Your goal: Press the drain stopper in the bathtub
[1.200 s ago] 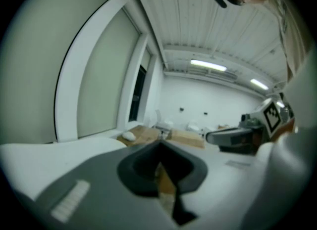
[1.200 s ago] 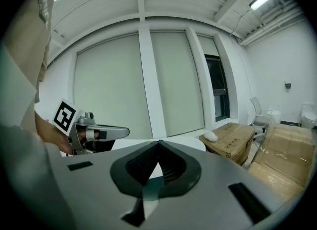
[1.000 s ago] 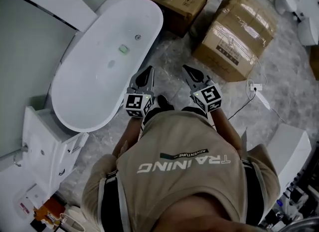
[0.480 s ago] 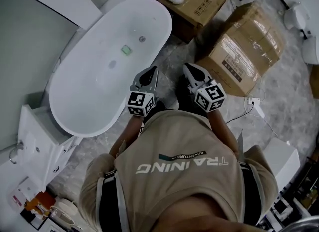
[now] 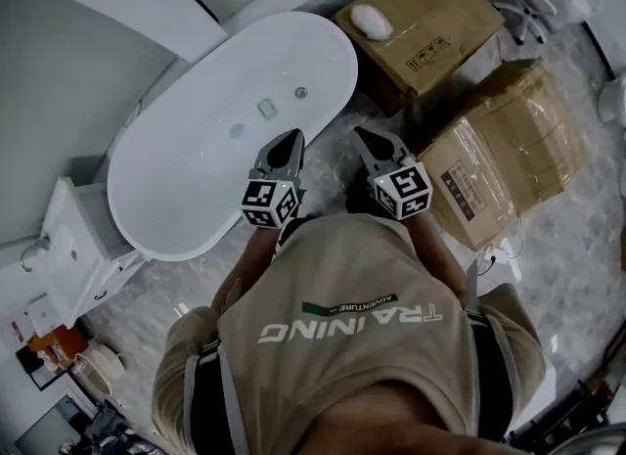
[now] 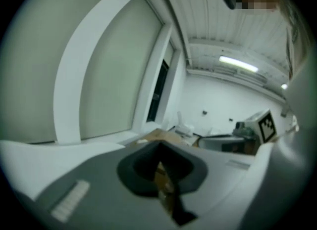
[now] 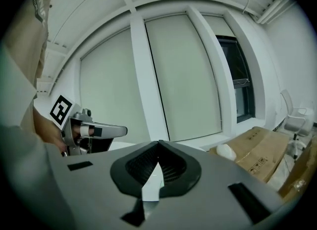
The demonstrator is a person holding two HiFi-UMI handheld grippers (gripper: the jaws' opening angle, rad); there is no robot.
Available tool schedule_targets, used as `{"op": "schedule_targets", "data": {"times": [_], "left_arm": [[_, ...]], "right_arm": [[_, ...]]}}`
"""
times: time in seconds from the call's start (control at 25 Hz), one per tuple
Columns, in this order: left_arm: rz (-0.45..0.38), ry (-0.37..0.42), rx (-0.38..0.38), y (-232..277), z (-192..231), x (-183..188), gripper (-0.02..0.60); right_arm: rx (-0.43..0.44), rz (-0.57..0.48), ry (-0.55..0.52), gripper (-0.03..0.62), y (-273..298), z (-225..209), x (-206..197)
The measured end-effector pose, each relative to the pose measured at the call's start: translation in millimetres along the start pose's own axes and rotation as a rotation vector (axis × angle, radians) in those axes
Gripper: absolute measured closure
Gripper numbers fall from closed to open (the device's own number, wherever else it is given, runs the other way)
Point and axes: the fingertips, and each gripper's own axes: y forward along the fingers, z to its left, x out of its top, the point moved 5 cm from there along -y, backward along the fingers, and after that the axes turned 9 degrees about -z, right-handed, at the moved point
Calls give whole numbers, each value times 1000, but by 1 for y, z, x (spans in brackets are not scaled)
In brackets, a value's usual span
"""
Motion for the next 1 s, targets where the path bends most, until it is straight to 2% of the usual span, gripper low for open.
{"op": "schedule_targets", "data": {"times": [0.04, 0.12, 0.2, 0.4, 0.52, 0.64, 0.72, 0.8, 1.0], "left_arm": [[-7, -12, 26, 11, -4, 2, 580], [-34, -85, 76, 29, -11, 4, 580], [-52, -126, 117, 43, -16, 6, 580], [-11, -54, 195, 51, -12, 11, 580], [17, -23, 243, 53, -2, 8, 580], [65, -44, 257, 59, 6, -2, 580], [77, -31, 254, 67, 10, -5, 580], [66, -15, 250, 77, 12, -5, 580], [18, -90, 273, 94, 30, -4, 580]], "right_arm": [[19, -8, 26, 585, 4, -14, 1], [51, -12, 67, 585, 9, -38, 2], [86, 10, 65, 585, 16, -54, 0], [185, 62, 49, 585, 40, -65, -9], [206, 71, 40, 585, 52, -70, -12], [193, 89, 70, 585, 61, -76, -16], [184, 101, 77, 585, 65, -81, -20], [183, 122, 56, 585, 68, -87, -22], [185, 152, 16, 585, 80, -99, -18]]}}
